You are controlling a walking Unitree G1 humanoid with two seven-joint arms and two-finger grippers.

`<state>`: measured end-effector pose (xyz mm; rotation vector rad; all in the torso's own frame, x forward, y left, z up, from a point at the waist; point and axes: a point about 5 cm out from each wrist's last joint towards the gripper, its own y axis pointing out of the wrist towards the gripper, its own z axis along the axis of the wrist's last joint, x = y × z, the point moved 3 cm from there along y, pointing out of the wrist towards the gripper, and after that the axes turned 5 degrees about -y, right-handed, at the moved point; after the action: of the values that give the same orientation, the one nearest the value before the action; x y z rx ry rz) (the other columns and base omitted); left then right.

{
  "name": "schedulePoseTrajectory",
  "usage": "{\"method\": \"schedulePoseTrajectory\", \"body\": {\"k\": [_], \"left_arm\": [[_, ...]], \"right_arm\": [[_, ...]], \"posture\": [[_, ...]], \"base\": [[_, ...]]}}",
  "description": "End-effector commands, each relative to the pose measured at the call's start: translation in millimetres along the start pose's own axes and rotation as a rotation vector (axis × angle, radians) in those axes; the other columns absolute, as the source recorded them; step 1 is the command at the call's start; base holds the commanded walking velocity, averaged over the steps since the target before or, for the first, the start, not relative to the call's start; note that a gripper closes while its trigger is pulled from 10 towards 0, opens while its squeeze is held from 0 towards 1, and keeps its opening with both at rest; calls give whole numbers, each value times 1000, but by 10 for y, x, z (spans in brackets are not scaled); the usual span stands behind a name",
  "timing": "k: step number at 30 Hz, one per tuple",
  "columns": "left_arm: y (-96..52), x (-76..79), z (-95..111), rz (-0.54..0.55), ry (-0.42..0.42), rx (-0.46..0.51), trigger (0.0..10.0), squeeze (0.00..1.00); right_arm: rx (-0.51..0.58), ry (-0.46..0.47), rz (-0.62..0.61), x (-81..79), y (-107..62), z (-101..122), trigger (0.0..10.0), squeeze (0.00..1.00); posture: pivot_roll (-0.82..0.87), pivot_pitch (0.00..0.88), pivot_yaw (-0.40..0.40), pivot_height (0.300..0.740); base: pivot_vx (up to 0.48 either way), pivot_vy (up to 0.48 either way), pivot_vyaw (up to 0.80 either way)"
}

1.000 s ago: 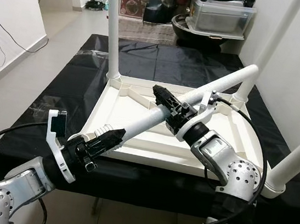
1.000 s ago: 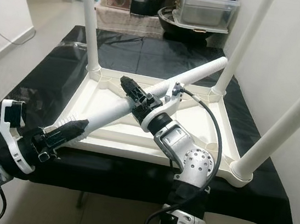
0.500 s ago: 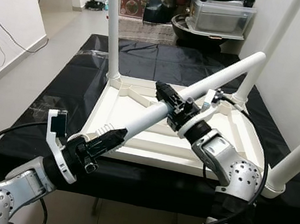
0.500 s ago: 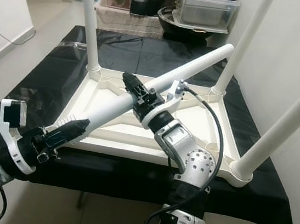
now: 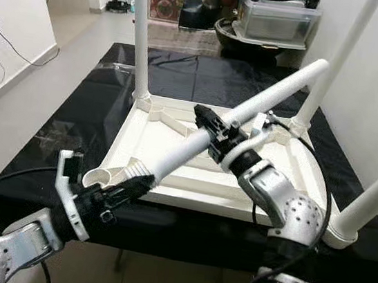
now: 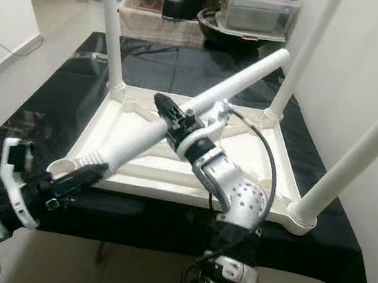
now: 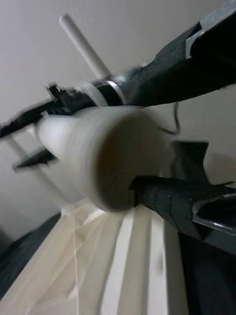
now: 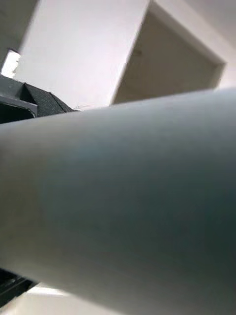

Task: Building children table

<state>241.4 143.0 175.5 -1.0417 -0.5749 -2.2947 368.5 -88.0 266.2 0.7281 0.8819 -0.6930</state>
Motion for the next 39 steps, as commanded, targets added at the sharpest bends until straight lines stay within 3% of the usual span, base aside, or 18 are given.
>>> {"method": "schedulePoseTrajectory", "body": {"k": [1, 5, 8, 10, 11, 12, 14, 17, 18, 19, 20, 21, 22, 23, 30, 39], "left_arm": [[-46, -89, -185, 68, -49, -64, 10000, 0], [-37, -19, -363, 76, -47, -94, 10000, 0], [-14, 19, -424, 78, -54, -80, 10000, 0], [-14, 19, -424, 78, -54, -80, 10000, 0], [10, 25, -441, 91, -40, -70, 10000, 0], [41, 23, -429, 115, -3, -47, 10000, 0], [83, 12, -379, 161, 57, 0, 10000, 0], [125, -41, -227, 264, 139, 100, 10000, 0], [124, -147, -142, 404, 280, 114, 10000, 0], [124, -147, -142, 404, 280, 114, 10000, 0], [116, -202, -73, 496, 390, 126, 10000, 0], [116, -202, -73, 496, 390, 126, 10000, 0], [118, -203, -2, 558, 515, 149, 10000, 0], [128, -187, 37, 588, 565, 175, 10000, 0], [211, -75, 45, 587, 648, 208, 10000, 0], [247, -83, 17, 613, 706, 223, 10000, 0]], "right_arm": [[99, -10, 63, -149, 33, 224, 0, 0], [175, -50, 7, -91, 33, 439, 0, 0], [193, -150, -40, -54, 21, 498, 0, 0], [193, -150, -40, -54, 21, 498, 0, 0], [180, -333, -117, 3, 16, 470, 10000, 0], [156, -549, -176, 39, 6, 413, 10000, 0], [121, -891, -231, 68, -7, 305, 10000, 0], [121, -1176, -219, 34, -40, 181, 10000, 0], [134, -1194, -212, 13, -61, 151, 10000, 0], [134, -1194, -212, 13, -61, 151, 10000, 0], [144, -1201, -209, 0, -76, 133, 10000, 0], [144, -1201, -209, 0, -76, 133, 10000, 0], [156, -1215, -210, -13, -99, 111, 10000, 0], [164, -1210, -215, -21, -118, 91, 10000, 0], [238, -1250, -233, -67, -155, 100, 10000, 0], [268, -1271, -230, -87, -137, 110, 10000, 0]], "posture": [[93, 60, -43, 740], [97, 56, -46, 740], [96, 54, -46, 740], [96, 54, -46, 740], [97, 54, -47, 740], [97, 54, -47, 740], [97, 53, -47, 740], [96, 51, -46, 740], [96, 48, -48, 740], [96, 48, -48, 740], [96, 48, -48, 740], [96, 48, -48, 740], [100, 40, -51, 740], [98, 39, -50, 740], [100, 33, -50, 740], [102, 29, -57, 740]], "base": [[0, 0, 0], [0, 0, 0], [0, 0, 0], [0, 0, 0], [0, 0, 0], [0, 0, 0], [0, 0, 0], [0, 0, 0], [0, 0, 406], [0, 0, 406], [0, 0, 406], [0, 0, 406], [0, 0, 800], [0, 0, 800], [0, 0, 800], [0, 0, 800]]}}
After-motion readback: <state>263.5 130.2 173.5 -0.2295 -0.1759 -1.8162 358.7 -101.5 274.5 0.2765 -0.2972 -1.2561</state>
